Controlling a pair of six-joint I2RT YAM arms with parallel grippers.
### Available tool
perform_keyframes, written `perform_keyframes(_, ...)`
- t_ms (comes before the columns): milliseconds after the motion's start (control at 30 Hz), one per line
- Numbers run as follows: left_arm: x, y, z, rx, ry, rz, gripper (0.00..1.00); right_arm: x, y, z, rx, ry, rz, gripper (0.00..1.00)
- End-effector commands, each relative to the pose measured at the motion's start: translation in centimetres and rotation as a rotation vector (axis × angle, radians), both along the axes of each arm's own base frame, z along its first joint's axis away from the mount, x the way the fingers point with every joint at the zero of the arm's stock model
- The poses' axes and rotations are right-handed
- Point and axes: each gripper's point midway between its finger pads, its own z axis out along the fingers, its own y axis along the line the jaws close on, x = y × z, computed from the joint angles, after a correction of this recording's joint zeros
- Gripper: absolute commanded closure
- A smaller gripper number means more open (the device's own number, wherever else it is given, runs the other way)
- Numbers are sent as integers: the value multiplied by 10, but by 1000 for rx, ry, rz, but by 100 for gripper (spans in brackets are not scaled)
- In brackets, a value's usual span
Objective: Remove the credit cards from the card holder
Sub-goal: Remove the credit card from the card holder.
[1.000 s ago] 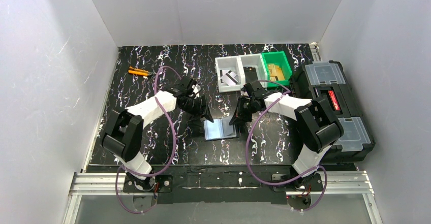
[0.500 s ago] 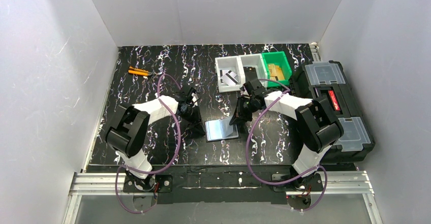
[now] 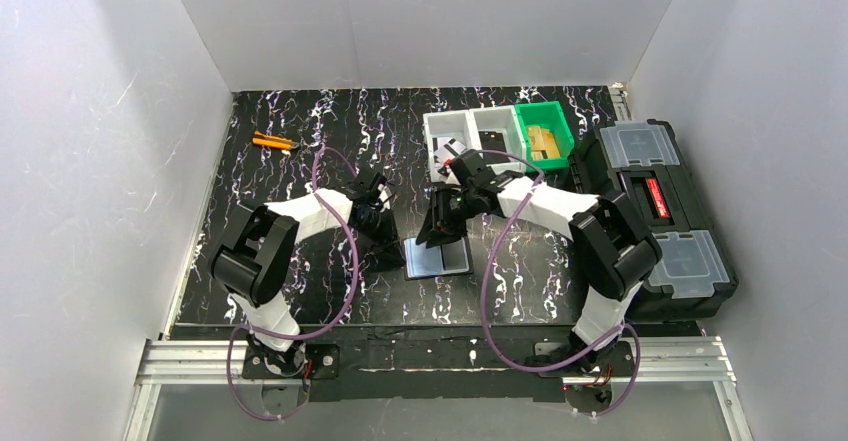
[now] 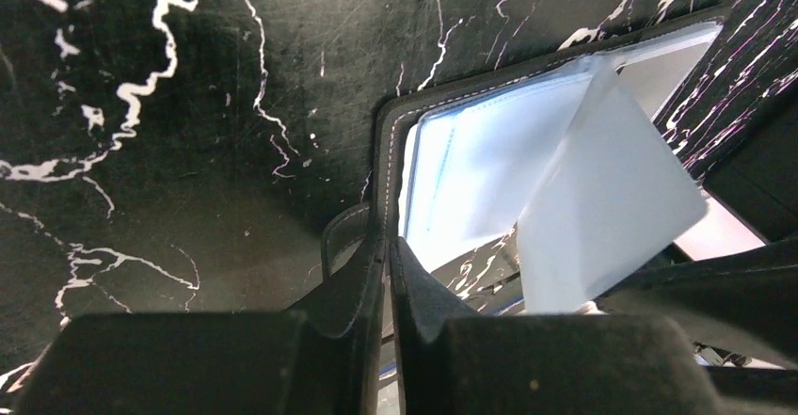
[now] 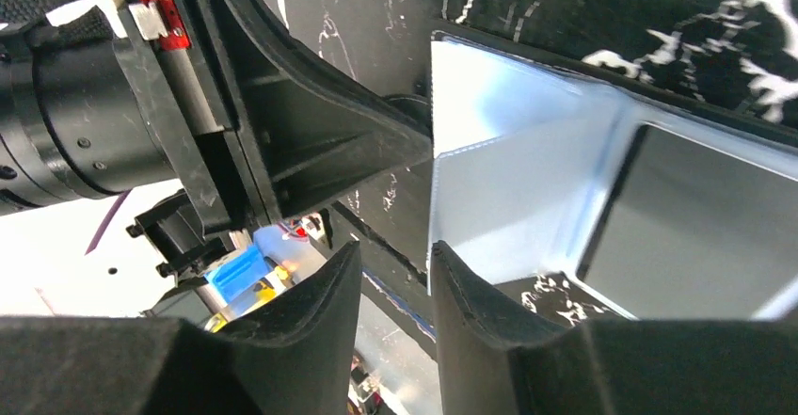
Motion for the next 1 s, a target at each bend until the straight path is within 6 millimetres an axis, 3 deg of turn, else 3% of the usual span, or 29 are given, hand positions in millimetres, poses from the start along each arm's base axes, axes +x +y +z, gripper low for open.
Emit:
perform_keyframes(0,-5,8,14,20,-15,7,90,2,21,7,37,14,25,59)
perform_keyframes(233,-13,31,34,105,-84,10,86,0,29,-13,28,53,37,54)
perform_keyframes(400,-12,34,50,105,-124,-2,85,1,32,-22,17,62,44,46)
perform_keyframes(600,-5,20,66,39,-136,-17,83,9,26,-5,-11,-3,40,34)
perform_keyframes(767,4,2,82,-17,-159,-50,79,17,0,17,-61,-81,-6,29)
perform_keyframes(867,8,-12,87,-47,-159,-73,77,19,-29,12,-137,-99,-54,28)
perform_keyframes(967,10,-34,88,-78,-146,-115,68,16,-54,1,-191,-94,-88,28)
